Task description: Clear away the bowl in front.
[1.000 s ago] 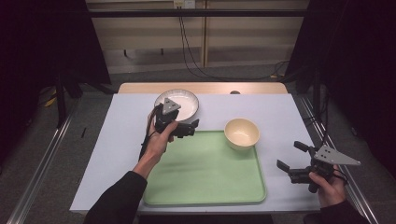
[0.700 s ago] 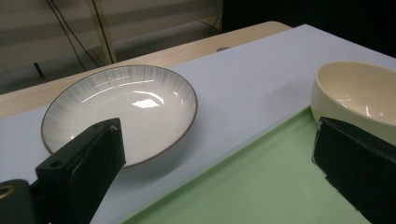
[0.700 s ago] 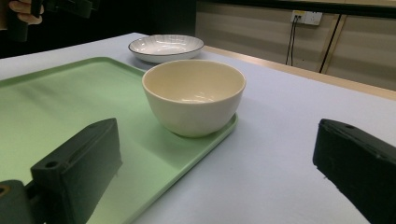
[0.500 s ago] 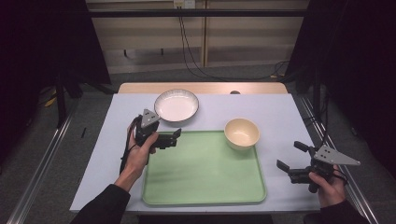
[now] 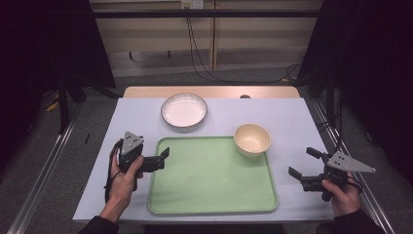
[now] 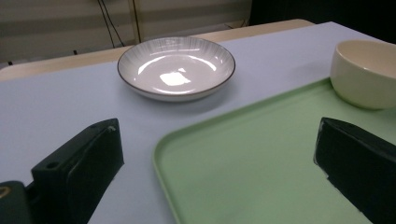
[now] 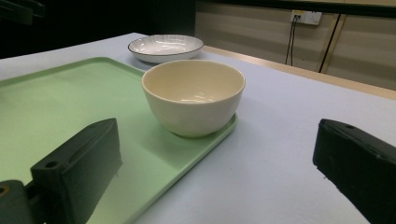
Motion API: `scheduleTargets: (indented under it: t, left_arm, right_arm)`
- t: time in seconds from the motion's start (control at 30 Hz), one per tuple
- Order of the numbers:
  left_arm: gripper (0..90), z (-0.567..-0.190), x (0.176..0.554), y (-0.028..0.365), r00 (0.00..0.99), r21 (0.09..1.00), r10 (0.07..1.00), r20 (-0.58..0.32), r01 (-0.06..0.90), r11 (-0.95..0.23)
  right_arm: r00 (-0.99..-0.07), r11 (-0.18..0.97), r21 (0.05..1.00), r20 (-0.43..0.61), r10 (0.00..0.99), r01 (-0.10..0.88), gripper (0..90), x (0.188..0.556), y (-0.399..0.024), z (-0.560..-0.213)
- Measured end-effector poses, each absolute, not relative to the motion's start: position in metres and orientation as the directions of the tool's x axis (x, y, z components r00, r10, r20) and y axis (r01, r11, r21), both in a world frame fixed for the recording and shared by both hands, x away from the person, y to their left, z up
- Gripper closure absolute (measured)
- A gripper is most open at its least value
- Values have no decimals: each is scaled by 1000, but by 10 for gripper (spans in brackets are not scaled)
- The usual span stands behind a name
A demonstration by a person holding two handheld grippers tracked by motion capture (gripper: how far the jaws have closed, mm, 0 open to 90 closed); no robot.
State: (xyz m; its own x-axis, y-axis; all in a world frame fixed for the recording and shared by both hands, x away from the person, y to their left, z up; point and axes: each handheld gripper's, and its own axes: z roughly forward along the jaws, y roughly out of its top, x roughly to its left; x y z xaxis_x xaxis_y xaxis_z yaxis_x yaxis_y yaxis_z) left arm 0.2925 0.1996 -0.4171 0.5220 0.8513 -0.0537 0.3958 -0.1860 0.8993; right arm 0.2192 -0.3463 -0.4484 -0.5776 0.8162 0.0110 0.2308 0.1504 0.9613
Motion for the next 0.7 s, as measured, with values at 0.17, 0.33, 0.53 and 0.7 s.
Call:
scheduleTargets:
  t: [0.17,0.33,0.53,0.7]
  left_arm:
    - [13,-424,279,218,500,901,863,-69,403,-161]
    - [14,-429,264,228,472,904,879,-71,403,-143]
    - [12,-431,243,232,444,916,893,-69,382,-119]
    - [13,-438,236,233,461,904,886,-50,397,-155]
  right_arm:
    - [-576,148,959,19,817,242,7,219,-346,-449]
    - [-574,150,959,16,819,241,7,219,-346,-449]
    - [-569,153,958,12,822,241,7,220,-346,-449]
    - [-572,158,957,10,820,244,7,220,-346,-449]
